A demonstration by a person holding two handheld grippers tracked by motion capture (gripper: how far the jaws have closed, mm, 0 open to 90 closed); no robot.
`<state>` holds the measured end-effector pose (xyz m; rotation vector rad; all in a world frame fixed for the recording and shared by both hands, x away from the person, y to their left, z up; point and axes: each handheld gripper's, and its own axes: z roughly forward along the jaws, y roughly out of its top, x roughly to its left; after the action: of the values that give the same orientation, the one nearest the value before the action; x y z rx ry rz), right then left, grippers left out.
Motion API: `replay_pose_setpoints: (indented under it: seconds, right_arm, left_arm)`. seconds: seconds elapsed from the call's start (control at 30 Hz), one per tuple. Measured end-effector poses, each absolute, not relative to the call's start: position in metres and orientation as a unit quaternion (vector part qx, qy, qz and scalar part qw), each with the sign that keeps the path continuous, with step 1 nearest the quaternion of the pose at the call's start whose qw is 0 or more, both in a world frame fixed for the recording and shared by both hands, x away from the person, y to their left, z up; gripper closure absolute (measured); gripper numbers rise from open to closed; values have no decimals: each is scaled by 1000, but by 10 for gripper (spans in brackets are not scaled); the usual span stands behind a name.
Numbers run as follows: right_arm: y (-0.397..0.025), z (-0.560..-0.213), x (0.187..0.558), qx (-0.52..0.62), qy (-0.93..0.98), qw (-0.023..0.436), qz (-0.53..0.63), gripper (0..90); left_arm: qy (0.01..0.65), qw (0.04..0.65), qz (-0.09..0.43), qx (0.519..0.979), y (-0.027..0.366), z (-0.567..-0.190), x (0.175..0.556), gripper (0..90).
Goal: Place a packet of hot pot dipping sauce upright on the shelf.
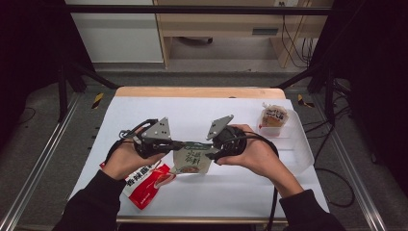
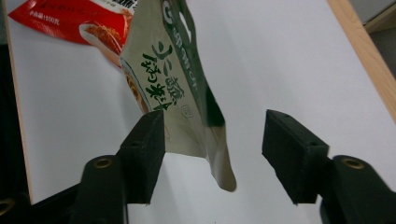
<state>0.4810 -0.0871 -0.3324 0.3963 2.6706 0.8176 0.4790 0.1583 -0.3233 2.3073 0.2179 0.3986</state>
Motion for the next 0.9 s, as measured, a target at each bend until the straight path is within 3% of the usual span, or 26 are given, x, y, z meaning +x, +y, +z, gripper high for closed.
replay_pose_setpoints:
  seconds: [0.23, 0.27, 0.43, 0.63, 0.8, 0.9]
  right_arm:
    - [-77, -344, 490, 121, 945, 138, 270, 559]
    - [-76, -346, 491, 122, 946, 132, 268, 614]
    - [-74, -349, 494, 115, 947, 130, 270, 692]
    - [-72, -349, 494, 110, 950, 122, 266, 874]
    - [-71, -340, 493, 110, 950, 118, 267, 900]
    - [-69, -333, 493, 110, 953, 120, 254, 900]
  left_arm:
    - [81, 385, 155, 906, 159, -323, 478, 900]
    - [82, 386, 155, 906, 159, -323, 478, 900]
    - [81, 390, 154, 904, 160, -323, 477, 900]
    - [86, 393, 154, 902, 163, -323, 477, 900]
    - [101, 414, 151, 892, 168, -324, 477, 886]
    - [107, 424, 151, 887, 170, -324, 476, 813]
